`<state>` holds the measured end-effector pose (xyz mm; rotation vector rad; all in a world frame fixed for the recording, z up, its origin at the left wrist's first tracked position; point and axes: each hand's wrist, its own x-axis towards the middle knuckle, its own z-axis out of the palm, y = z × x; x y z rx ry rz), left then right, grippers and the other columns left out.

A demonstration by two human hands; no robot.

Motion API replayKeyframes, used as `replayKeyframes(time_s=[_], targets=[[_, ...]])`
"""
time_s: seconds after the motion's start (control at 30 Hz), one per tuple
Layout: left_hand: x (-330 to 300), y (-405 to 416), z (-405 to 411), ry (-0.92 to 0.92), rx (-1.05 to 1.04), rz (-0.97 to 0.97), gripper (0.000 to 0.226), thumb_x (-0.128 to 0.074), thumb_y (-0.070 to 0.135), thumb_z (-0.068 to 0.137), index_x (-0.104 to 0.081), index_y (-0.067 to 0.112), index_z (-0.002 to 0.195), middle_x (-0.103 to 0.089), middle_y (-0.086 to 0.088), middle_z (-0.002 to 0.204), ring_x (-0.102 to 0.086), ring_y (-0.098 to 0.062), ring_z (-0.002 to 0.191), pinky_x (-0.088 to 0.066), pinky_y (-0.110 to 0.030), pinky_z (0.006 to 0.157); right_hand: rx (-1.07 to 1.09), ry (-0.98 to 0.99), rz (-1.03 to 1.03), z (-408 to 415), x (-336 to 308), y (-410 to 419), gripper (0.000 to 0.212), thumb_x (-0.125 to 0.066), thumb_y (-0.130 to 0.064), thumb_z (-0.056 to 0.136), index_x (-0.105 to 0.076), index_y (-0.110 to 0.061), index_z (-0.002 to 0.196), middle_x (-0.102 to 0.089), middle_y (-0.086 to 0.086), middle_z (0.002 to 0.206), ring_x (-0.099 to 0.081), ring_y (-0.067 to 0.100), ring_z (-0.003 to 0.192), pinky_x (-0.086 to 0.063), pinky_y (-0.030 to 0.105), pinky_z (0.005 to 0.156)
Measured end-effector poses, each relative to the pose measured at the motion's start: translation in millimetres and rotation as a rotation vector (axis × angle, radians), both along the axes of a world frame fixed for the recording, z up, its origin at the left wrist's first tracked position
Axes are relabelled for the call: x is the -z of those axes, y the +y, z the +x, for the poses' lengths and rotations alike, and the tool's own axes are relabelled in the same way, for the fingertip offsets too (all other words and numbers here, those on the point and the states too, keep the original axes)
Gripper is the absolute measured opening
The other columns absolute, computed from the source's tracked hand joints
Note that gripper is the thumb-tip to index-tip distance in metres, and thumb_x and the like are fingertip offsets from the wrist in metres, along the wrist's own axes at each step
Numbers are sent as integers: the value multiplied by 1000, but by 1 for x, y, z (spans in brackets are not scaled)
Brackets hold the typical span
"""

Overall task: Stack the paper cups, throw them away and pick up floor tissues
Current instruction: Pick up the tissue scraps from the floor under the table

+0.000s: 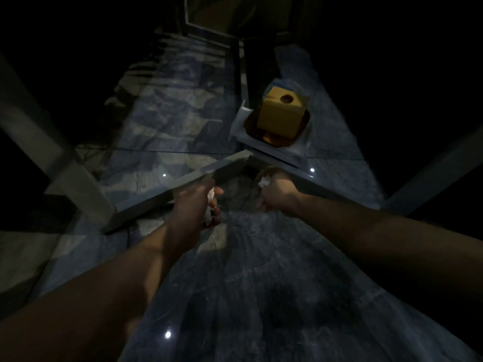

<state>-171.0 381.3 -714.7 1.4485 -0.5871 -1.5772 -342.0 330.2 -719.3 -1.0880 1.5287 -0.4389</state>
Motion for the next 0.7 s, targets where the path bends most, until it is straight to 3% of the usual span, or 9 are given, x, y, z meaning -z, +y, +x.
replayKeyframes(time_s=[0.07, 0.17, 0.27, 0.33, 0.4, 0.47, 0.53, 0.6, 0.7], targets=[[-1, -2, -5, -24, -8, -4, 23, -48, 21, 98, -59, 10, 82, -43, -3, 61, -42, -13, 51, -34, -17, 41, -67, 78, -138, -3, 1, 2, 23, -40, -10, 98, -55, -9, 80, -56, 5, 70, -54, 17, 53, -39, 16, 31], [3, -6, -14, -58, 23, -6, 21, -47, 22, 99, -59, 11, 85, -42, -2, 61, -42, -11, 50, -32, -15, 36, -223, 164, -305, -5, 4, 6, 26, -52, -18, 94, -58, -19, 68, -56, -3, 66, -52, 11, 57, -38, 12, 38], [12, -10, -21, -82, 50, -12, 20, -48, 24, 100, -58, 12, 88, -43, -1, 63, -40, -7, 43, -28, -14, 34, -205, 212, -226, -5, 11, 5, 33, -57, -44, 89, -61, -16, 70, -58, -3, 66, -54, 10, 60, -41, 22, 53], [15, -9, -24, -135, 47, -13, 21, -49, 25, 99, -58, 13, 85, -46, -1, 64, -39, -3, 34, -25, -12, 35, -138, 257, -155, -7, 19, 7, 42, -51, -51, 88, -60, -17, 65, -57, -1, 63, -54, 13, 59, -40, 27, 54], [13, -3, -23, -140, 18, 6, 24, -47, 26, 100, -56, 14, 81, -46, -2, 63, -34, -1, 26, -24, -8, 33, -78, 328, -151, -7, 27, 22, 48, -46, -46, 91, -56, -16, 56, -53, 1, 56, -51, 16, 50, -36, 25, 47], [6, 17, -23, -115, -1, 53, 26, -45, 25, 101, -55, 14, 79, -42, -3, 61, -28, -2, 23, -21, -7, 33, -22, 224, -87, -11, 31, 48, 48, -44, -37, 94, -56, -14, 54, -49, 5, 50, -46, 15, 36, -33, 19, 39], [-8, 48, -25, -116, -15, 135, 26, -46, 21, 99, -54, 14, 75, -38, -3, 57, -24, -4, 23, -18, -7, 35, -67, 67, 23, -21, 19, 83, 32, -46, -15, 95, -62, -7, 67, -49, 6, 52, -42, 8, 28, -30, 13, 33], [-29, 79, -27, -127, -39, 234, 27, -47, 23, 97, -52, 15, 71, -38, 0, 48, -23, -6, 24, -17, -8, 36, -158, 61, 75, -30, -11, 109, 21, -48, 0, 89, -66, -9, 87, -51, 1, 56, -43, 2, 28, -32, 15, 31], [-76, 109, -29, -69, -34, 344, 39, -43, 35, 98, -45, 20, 63, -33, 8, 36, -19, -6, 23, -15, -6, 33, -6, 26, 114, -40, -67, 143, 30, -51, -31, 94, -61, -18, 69, -44, 0, 50, -36, 6, 28, -28, 16, 33]])
